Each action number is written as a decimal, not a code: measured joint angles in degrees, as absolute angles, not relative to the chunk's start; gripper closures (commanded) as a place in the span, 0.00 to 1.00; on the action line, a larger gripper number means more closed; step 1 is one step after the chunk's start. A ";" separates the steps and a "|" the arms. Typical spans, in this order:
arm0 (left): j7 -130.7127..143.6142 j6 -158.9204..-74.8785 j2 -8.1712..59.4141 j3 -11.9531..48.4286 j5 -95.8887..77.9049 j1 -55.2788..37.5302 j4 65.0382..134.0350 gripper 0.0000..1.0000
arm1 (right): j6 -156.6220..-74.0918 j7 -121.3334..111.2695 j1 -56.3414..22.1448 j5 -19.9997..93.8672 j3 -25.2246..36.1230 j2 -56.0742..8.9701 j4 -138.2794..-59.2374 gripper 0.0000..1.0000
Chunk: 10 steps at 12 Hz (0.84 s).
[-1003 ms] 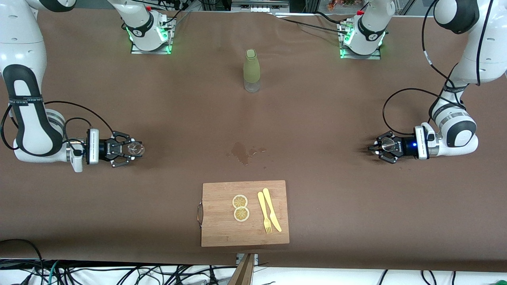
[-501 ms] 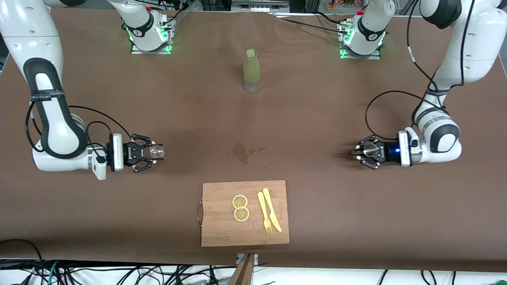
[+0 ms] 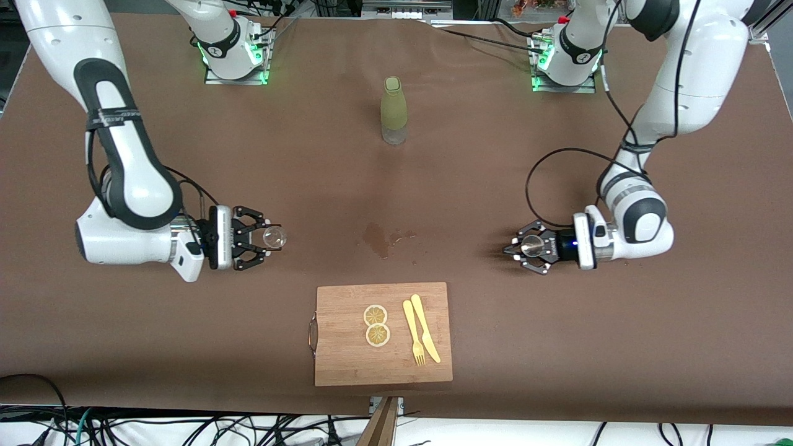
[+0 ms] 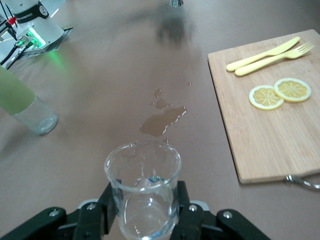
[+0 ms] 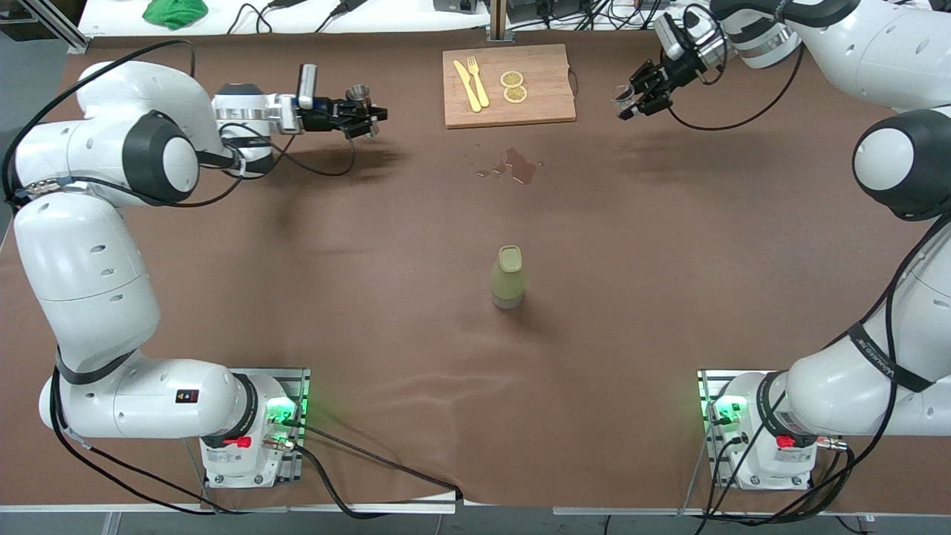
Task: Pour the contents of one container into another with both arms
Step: 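Lift the jigger and glass, bringing both grippers together mid-table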
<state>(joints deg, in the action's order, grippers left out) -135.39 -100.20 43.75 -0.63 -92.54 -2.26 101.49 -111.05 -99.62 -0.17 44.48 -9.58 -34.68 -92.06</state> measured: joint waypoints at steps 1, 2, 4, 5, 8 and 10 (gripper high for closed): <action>-135.34 -101.11 43.75 -0.62 -95.07 -4.10 101.55 1.00 | -112.17 -98.46 -1.19 44.38 -9.78 -34.60 -92.06 0.72; -135.33 -102.32 43.76 -0.61 -97.77 -6.17 101.69 1.00 | -113.10 -97.26 -2.39 44.03 -9.85 -34.60 -92.07 0.72; -135.33 -104.93 43.77 -0.61 -102.95 -10.19 101.92 1.00 | -115.43 -93.84 -5.33 42.50 -10.00 -34.40 -92.06 0.72; -135.33 -105.97 43.78 -0.60 -105.34 -12.11 101.96 1.00 | -116.97 -91.74 -6.99 41.77 -10.05 -34.18 -92.06 0.72; -135.33 -108.80 43.80 -0.63 -112.03 -17.47 102.00 1.00 | -122.17 -86.83 -11.53 40.67 -10.13 -33.77 -92.06 0.72; -135.34 -110.27 43.96 -0.68 -115.16 -19.96 102.08 1.00 | -123.23 -85.12 -12.99 39.05 -10.13 -33.77 -92.06 0.72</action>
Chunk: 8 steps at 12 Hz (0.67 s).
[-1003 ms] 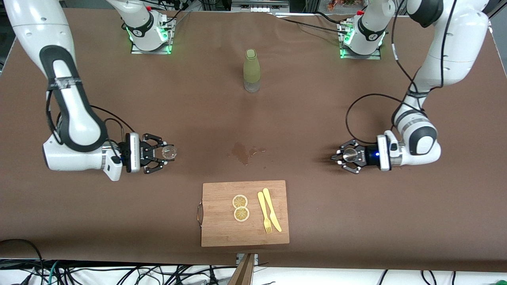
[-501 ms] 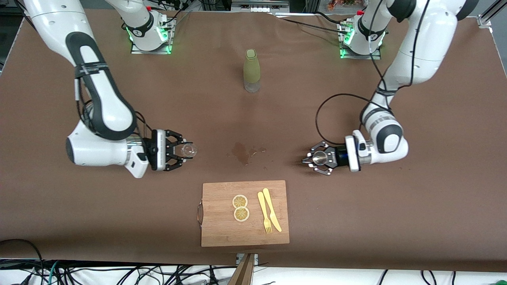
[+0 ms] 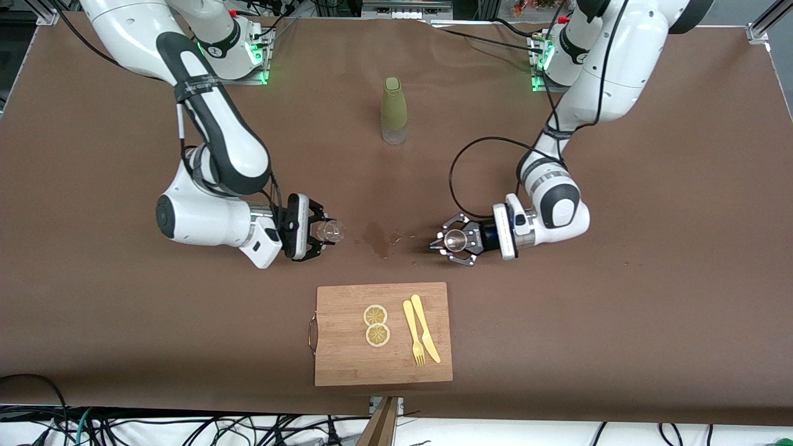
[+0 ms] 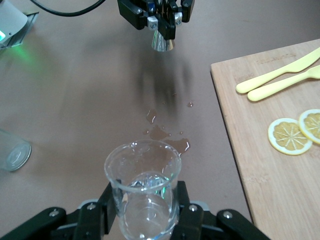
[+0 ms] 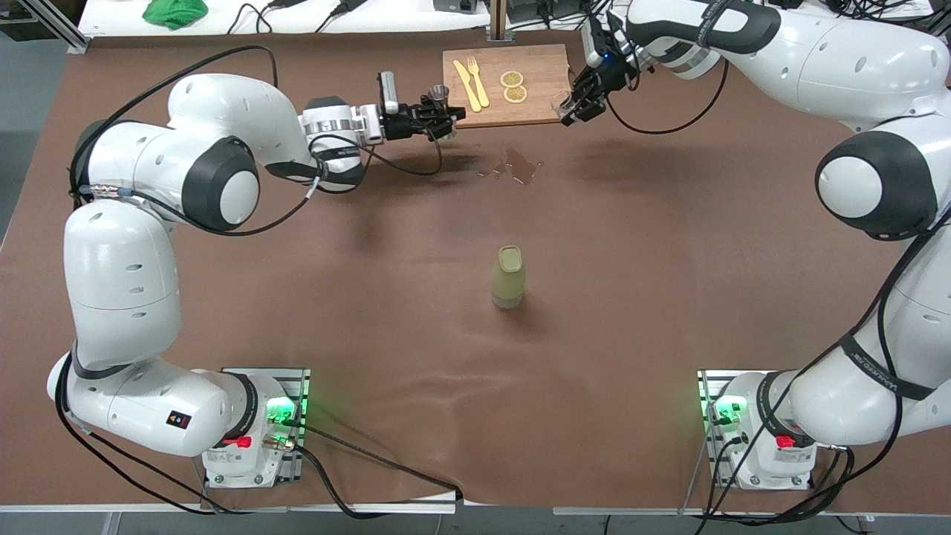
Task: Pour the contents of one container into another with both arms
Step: 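Lift the jigger and glass, bringing both grippers together mid-table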
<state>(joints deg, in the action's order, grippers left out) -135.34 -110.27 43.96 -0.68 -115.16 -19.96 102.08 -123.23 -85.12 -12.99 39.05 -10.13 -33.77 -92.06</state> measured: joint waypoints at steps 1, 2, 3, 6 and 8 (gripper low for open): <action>-135.53 -110.67 44.11 -0.68 -116.80 -21.02 102.12 1.00 | -123.96 -84.64 -13.49 38.32 -10.12 -33.77 -92.08 0.72; -136.02 -111.26 44.36 -0.71 -118.51 -22.00 102.16 1.00 | -125.10 -84.38 -14.02 37.86 -10.12 -33.77 -92.21 0.72; -136.72 -111.91 44.75 -0.74 -120.14 -23.00 102.19 1.00 | -126.34 -84.21 -14.57 37.59 -10.12 -33.80 -92.44 0.72; -139.33 -112.92 46.04 -0.93 -124.92 -25.69 102.27 1.00 | -130.04 -83.29 -16.68 37.47 -10.11 -34.06 -93.34 0.72; -141.45 -114.13 46.81 -1.04 -127.64 -27.29 102.29 1.00 | -132.44 -81.05 -18.11 37.45 -10.11 -34.12 -93.64 0.72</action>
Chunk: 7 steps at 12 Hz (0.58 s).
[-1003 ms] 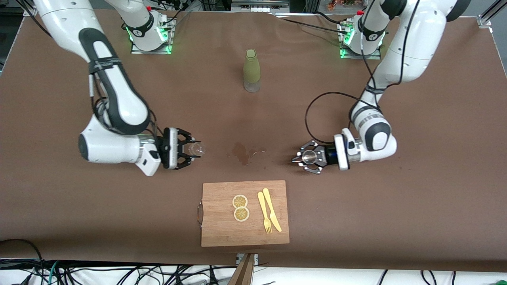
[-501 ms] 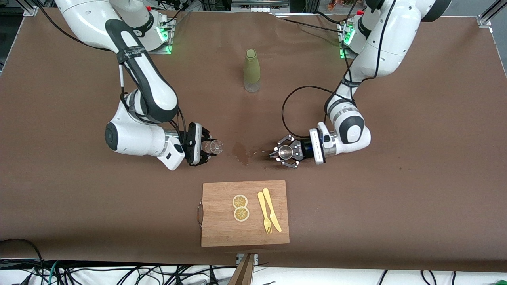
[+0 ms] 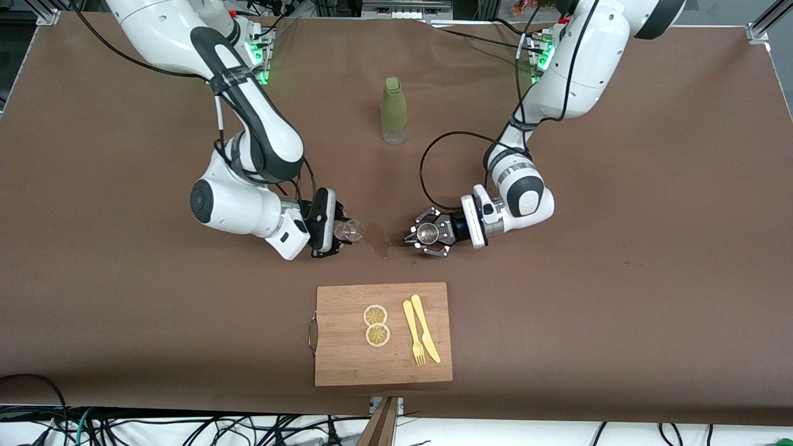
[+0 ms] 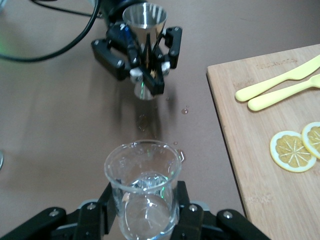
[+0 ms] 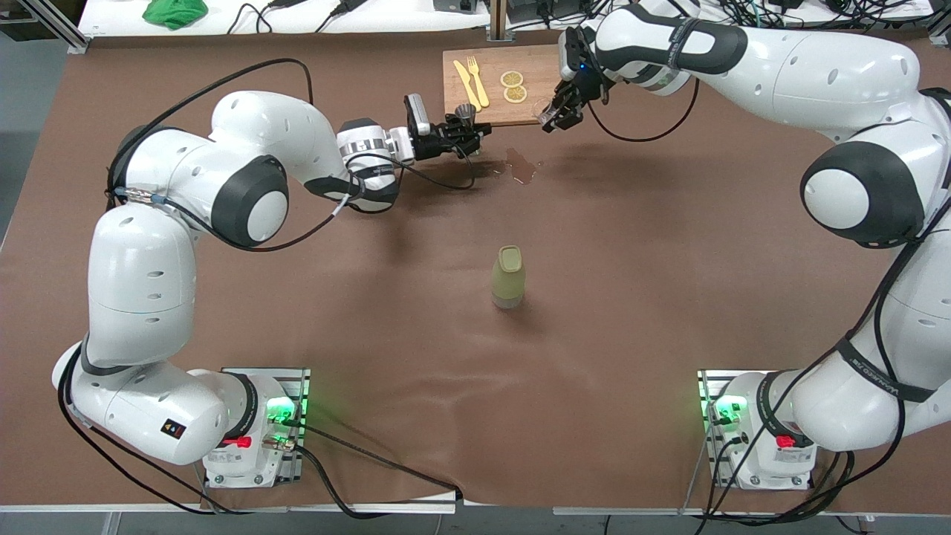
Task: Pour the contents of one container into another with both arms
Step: 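Lift the jigger and glass, bringing both grippers together mid-table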
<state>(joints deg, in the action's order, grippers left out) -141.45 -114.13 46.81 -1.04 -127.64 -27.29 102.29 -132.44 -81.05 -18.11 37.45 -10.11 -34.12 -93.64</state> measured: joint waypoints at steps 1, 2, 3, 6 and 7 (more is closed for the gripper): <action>-142.24 -114.79 47.01 -1.08 -128.67 -27.96 102.29 1.00 | -133.27 -80.00 -18.80 37.45 -10.11 -34.11 -93.63 0.72; -142.80 -115.27 47.21 -1.17 -129.60 -28.64 102.29 1.00 | -133.68 -79.09 -19.29 37.44 -10.11 -34.11 -93.63 0.72; -143.38 -115.65 47.37 -1.43 -130.21 -29.29 102.29 1.00 | -133.80 -78.30 -19.79 37.22 -10.11 -34.11 -93.62 0.72; -144.58 -117.05 47.66 -2.36 -132.69 -31.30 102.29 1.00 | -135.07 -72.20 -22.00 32.26 -10.13 -34.04 -93.36 0.72; -144.80 -117.35 47.67 -3.38 -134.01 -32.62 102.29 1.00 | -135.28 -70.25 -22.71 30.40 -10.14 -34.00 -93.13 0.72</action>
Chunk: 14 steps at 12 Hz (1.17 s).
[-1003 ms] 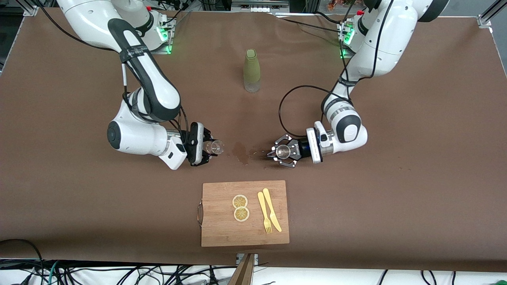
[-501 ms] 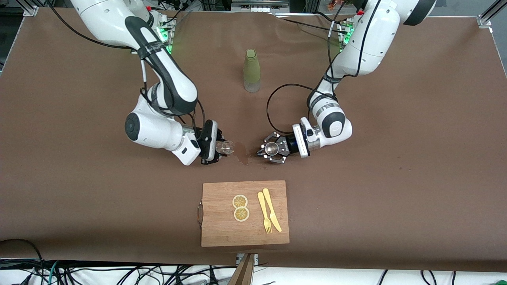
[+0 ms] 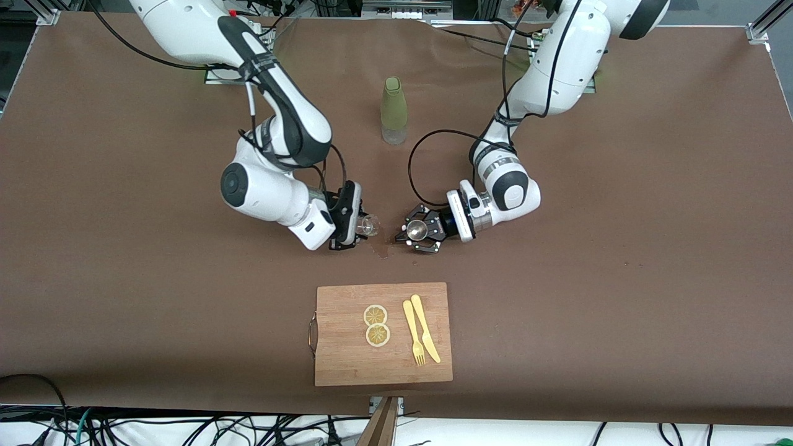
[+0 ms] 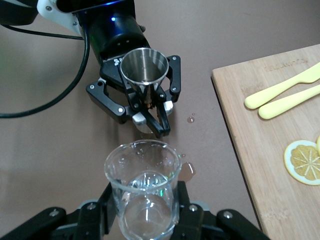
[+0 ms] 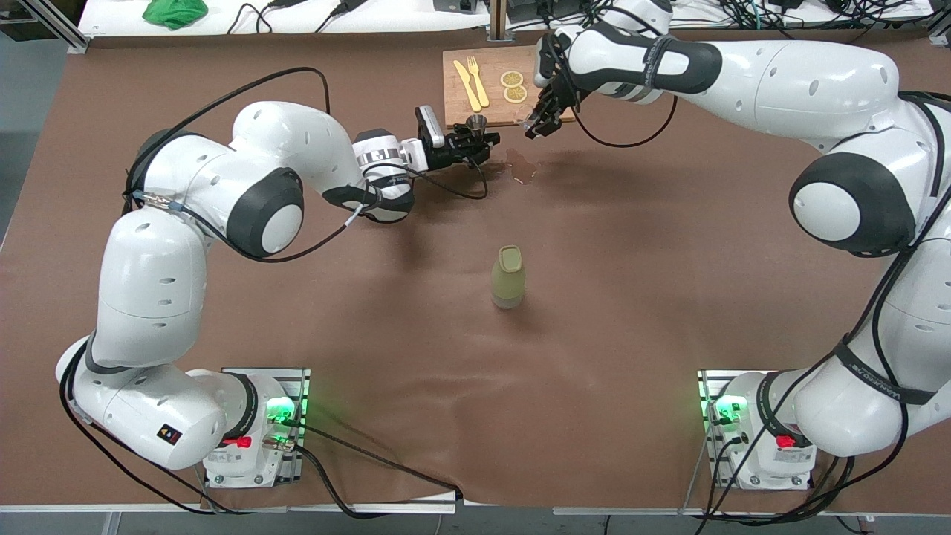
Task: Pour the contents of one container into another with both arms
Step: 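Lift the jigger and glass, bringing both grippers together mid-table, then tilt the glass with the right gripper, pouring into the held jigger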
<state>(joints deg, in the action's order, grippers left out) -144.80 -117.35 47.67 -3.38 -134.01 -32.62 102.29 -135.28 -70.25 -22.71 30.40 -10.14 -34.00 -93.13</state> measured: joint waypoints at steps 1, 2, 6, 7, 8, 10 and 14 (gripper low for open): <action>-144.90 -117.47 47.68 -4.98 -135.45 -34.44 102.29 1.00 | -135.48 -68.68 -23.29 28.75 -10.14 -33.96 -92.94 0.72; -144.90 -117.55 47.69 -6.57 -136.58 -36.27 102.29 1.00 | -135.55 -67.31 -23.67 27.45 -10.14 -33.93 -92.82 0.72; -144.91 -119.98 47.70 -8.30 -137.62 -39.25 102.29 1.00 | -136.04 -65.04 -24.45 26.02 -10.14 -33.87 -92.10 0.72; -144.91 -120.26 47.70 -8.43 -137.69 -39.49 102.29 1.00 | -136.31 -65.01 -24.47 26.01 -10.14 -33.86 -92.01 0.72; -144.91 -120.62 47.69 -8.61 -137.88 -39.79 102.29 1.00 | -136.56 -64.93 -24.62 25.83 -10.14 -33.86 -91.99 0.72; -144.91 -121.44 47.69 -8.97 -138.10 -40.39 102.28 1.00 | -137.28 -61.93 -25.48 22.44 -10.14 -33.87 -91.99 0.72; -144.91 -122.47 47.68 -9.23 -138.36 -41.12 102.16 1.00 | -138.48 -55.92 -27.12 15.96 -10.15 -33.94 -92.00 0.72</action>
<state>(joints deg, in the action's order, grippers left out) -144.91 -122.47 47.68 -9.23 -138.36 -41.12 102.16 -138.48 -55.92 -27.12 15.96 -10.15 -33.94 -92.00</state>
